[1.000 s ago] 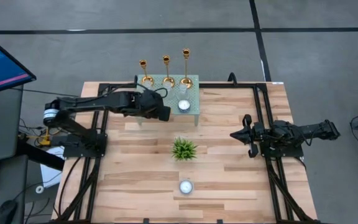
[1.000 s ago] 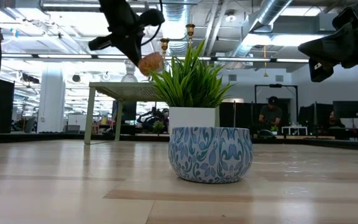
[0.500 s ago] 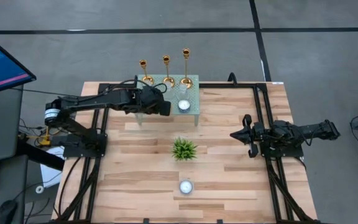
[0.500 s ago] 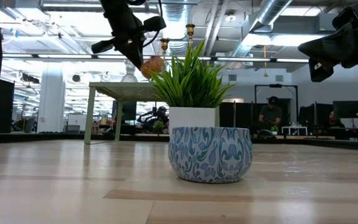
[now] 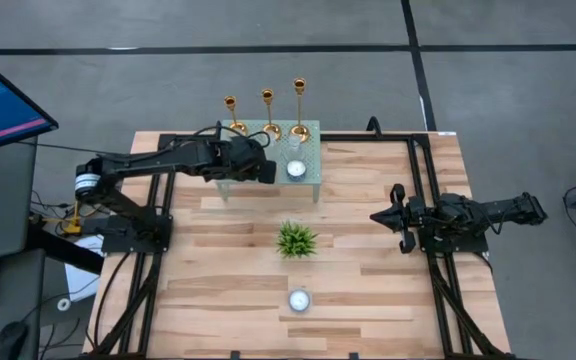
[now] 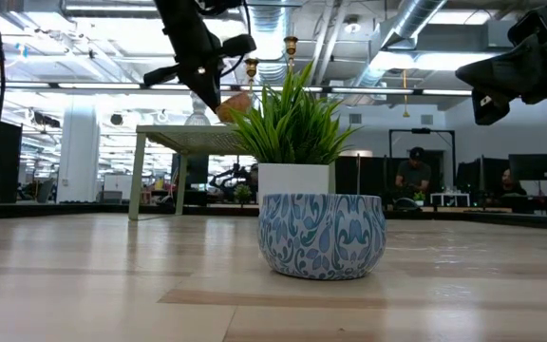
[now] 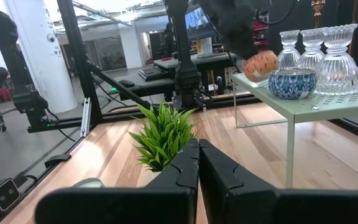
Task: Pick & Place candle stick holders
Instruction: Put the orange scented candle on the shelf aligned with the other scented candle, then put the light blue scented candle on the shelf aligned with the other scented candles
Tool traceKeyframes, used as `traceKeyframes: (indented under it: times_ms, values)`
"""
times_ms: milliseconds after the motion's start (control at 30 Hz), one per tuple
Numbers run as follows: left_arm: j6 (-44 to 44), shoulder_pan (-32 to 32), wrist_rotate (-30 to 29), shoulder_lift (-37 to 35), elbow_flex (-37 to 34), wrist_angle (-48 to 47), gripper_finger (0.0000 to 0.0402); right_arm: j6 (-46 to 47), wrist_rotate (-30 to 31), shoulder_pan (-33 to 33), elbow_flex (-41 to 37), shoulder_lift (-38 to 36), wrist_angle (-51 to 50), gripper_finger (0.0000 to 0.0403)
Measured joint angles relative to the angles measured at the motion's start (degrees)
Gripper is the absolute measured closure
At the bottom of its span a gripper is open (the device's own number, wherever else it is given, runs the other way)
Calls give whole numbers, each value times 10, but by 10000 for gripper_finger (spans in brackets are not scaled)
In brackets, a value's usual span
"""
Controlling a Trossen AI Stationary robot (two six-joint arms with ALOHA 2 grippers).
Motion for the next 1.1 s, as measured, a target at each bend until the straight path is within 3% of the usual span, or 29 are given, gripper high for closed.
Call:
traceKeyframes:
  times_ms: [533,1100]
  values:
    - [6,0,-13,8,0,4,396,0,0,0,0,0,0,403]
    - [6,0,-29,8,0,22,312,0,0,0,0,0,0,403]
